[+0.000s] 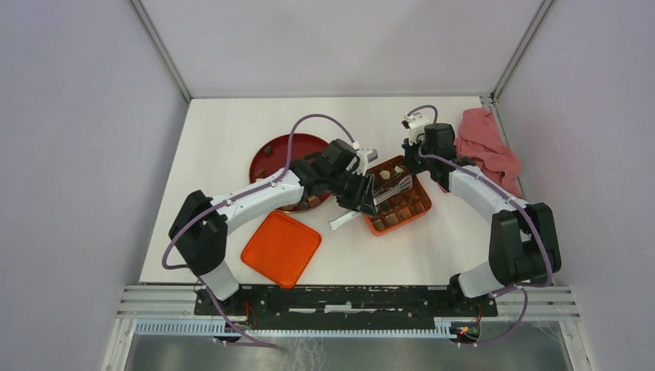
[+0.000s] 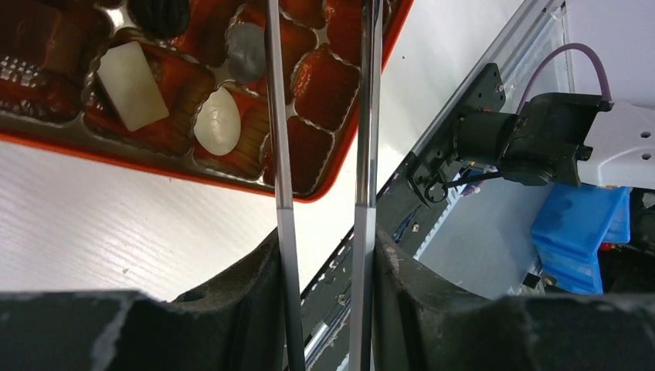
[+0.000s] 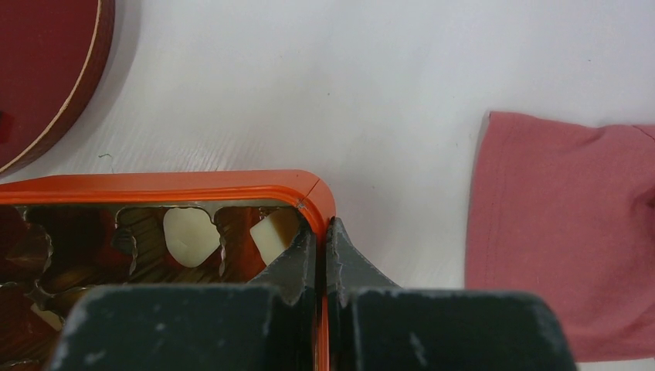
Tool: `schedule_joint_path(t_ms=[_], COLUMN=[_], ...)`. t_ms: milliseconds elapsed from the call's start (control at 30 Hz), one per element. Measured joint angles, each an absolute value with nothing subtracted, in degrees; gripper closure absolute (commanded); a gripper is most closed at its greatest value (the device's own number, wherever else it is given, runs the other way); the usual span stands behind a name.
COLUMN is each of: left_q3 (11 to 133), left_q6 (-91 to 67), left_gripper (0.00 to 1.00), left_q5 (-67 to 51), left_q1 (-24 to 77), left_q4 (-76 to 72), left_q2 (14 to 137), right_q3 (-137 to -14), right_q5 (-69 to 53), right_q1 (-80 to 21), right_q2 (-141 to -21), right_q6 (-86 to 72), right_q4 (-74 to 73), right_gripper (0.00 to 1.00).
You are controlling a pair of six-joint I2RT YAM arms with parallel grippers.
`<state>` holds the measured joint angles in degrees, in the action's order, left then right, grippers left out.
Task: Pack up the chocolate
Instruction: Adjust the packing box at the center of the board.
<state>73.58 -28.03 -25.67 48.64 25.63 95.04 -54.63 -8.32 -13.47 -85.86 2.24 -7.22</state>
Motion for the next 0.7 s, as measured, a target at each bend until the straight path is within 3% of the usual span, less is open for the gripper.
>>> schedule_joint_path(t_ms=[433,700], left_q3=[77.2,77.2], left_q6=[-28.0,-27.5], left_gripper=[0.97,0.91], left_q5=[-23.0,-22.0], left_q1=[51.5,51.7], left_q4=[26.9,27.6], left_q2=[97.6,97.5], right_q3=[-53.7,-53.4], right_q5=[-8.7,-8.9], right_q1=[-13.5,-13.5], right_q2=[-85.6,-85.6], right_q6=[2.2,2.2], right_q4=[-7.0,-6.6], right_gripper=[1.0,0.98])
